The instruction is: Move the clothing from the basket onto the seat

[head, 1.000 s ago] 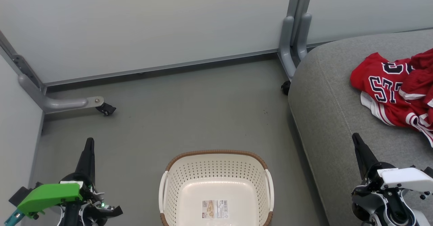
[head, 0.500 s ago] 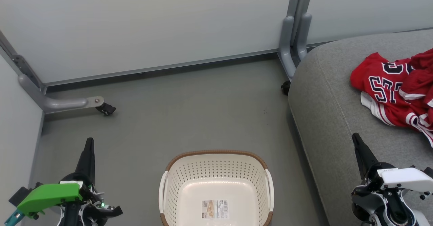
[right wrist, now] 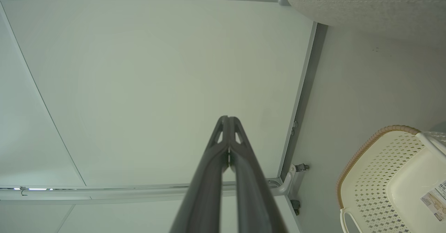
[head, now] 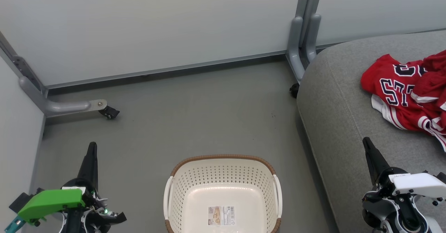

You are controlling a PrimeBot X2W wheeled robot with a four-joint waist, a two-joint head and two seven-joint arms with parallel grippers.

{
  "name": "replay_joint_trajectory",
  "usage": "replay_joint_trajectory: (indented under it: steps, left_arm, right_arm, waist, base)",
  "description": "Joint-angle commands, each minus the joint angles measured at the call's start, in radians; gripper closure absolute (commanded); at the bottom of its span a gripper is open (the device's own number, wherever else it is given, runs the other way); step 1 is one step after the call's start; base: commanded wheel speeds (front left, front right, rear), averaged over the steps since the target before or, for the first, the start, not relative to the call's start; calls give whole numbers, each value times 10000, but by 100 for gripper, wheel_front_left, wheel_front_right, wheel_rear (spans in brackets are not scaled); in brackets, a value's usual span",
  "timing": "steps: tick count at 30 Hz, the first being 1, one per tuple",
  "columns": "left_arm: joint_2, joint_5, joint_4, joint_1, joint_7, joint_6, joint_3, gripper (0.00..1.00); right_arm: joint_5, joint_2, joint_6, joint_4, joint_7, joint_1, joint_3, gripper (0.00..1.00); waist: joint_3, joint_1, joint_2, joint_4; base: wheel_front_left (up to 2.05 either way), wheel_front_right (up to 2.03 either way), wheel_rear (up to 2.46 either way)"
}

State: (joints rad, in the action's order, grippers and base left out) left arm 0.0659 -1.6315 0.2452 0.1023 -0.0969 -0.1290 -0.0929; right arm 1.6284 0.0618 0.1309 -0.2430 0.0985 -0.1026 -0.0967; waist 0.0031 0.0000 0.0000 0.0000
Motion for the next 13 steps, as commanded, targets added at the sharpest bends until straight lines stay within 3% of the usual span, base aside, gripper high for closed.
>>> replay_joint_trajectory:
  steps: [1,13]
  left_arm:
    - [-11,35,7,122,-50,-47,-35,100]
    - [-28,65,9,126,-58,-47,-67,100]
  right_arm:
    - [-33,15,-3,-24,58,-91,-35,100]
    - [-60,0,-3,-25,63,-94,-61,100]
  waist:
    - [0,0,0,0]
    - [0,0,0,0]
  base:
    - [0,0,0]
    - [0,0,0]
